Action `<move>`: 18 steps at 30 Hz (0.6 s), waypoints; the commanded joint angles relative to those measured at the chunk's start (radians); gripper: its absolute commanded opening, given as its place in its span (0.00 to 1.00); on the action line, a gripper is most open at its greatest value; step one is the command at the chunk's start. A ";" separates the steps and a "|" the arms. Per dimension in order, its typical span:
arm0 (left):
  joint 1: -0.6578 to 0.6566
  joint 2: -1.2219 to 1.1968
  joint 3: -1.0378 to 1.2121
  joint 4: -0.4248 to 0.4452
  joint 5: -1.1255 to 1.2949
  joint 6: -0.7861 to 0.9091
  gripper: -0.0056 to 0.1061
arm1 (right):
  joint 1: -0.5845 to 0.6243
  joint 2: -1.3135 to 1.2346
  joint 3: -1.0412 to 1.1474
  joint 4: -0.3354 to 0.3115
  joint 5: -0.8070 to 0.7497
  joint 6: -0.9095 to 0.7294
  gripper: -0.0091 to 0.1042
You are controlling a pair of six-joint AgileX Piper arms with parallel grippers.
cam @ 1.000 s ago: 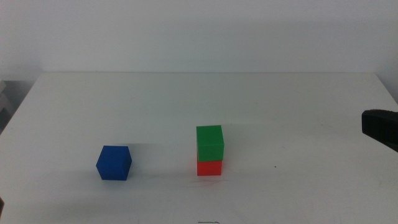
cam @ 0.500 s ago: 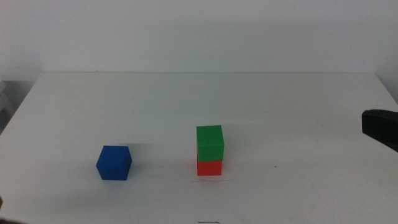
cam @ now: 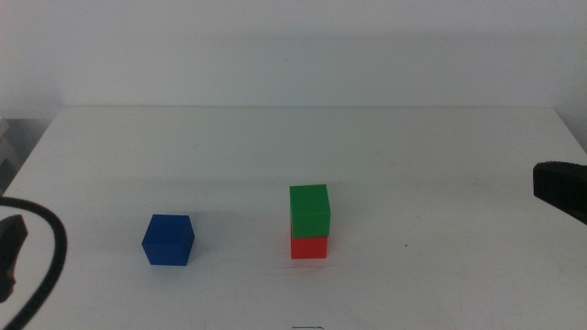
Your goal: Stack red cubes first, then green, then blue cubes in a specific spot.
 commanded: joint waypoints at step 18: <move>-0.002 0.452 -0.507 -0.123 0.532 0.042 0.89 | -0.009 0.004 -0.025 0.007 -0.073 -0.007 0.84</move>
